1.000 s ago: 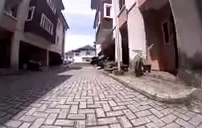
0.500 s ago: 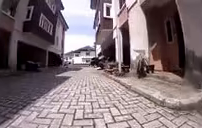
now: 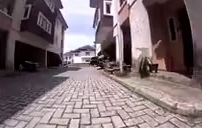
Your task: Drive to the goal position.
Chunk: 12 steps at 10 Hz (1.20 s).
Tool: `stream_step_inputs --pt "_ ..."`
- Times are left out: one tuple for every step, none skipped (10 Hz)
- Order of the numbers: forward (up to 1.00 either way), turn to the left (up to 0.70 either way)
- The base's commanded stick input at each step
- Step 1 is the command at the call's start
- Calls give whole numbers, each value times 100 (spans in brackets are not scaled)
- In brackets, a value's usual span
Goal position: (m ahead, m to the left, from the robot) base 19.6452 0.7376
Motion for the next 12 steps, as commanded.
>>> stream_step_inputs --pt "50 0" --pt "50 0" --pt "50 0" --pt "50 0" --pt "50 0" --pt "50 0" --pt "50 0" --pt "50 10" --pt "50 45" --pt "50 50" --pt "50 0" --pt "50 0"
